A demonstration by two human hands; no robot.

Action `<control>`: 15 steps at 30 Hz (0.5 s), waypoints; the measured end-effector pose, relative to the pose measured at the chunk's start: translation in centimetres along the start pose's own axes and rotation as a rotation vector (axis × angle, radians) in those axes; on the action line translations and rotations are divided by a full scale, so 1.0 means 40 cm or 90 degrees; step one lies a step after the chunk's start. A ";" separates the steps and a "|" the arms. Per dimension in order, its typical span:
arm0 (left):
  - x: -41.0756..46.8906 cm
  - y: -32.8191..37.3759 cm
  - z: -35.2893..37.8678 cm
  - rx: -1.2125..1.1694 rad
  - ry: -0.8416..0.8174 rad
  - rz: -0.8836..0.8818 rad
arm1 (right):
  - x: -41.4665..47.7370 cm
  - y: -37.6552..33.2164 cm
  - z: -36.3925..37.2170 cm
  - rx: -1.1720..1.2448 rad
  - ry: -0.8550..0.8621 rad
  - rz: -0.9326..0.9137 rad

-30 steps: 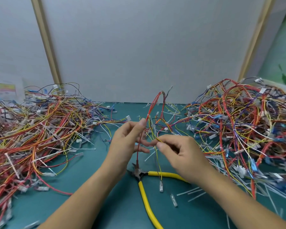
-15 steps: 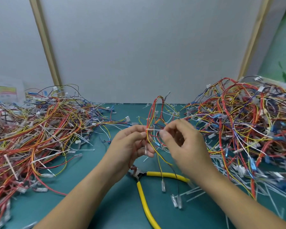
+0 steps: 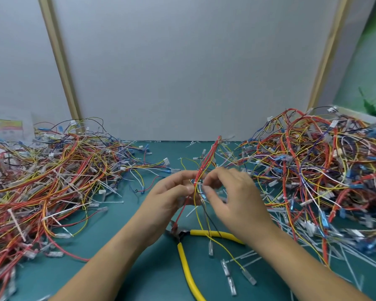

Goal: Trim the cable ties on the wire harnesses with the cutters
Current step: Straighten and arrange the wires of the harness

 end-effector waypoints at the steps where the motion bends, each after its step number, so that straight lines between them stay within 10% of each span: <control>1: 0.001 -0.002 -0.001 0.012 0.000 -0.006 | -0.001 0.005 0.008 0.021 -0.025 0.012; 15: -0.006 0.008 -0.013 0.061 0.032 0.027 | 0.000 0.004 0.042 0.228 -0.138 0.051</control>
Point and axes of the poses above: each hand's wrist, its own x-axis towards the middle knuckle, its own z-axis out of the palm, y = z × x, the point moved 7 cm from there along x, towards the middle knuckle, and after that the axes turned 11 degrees about -y, right-handed, at the moved point
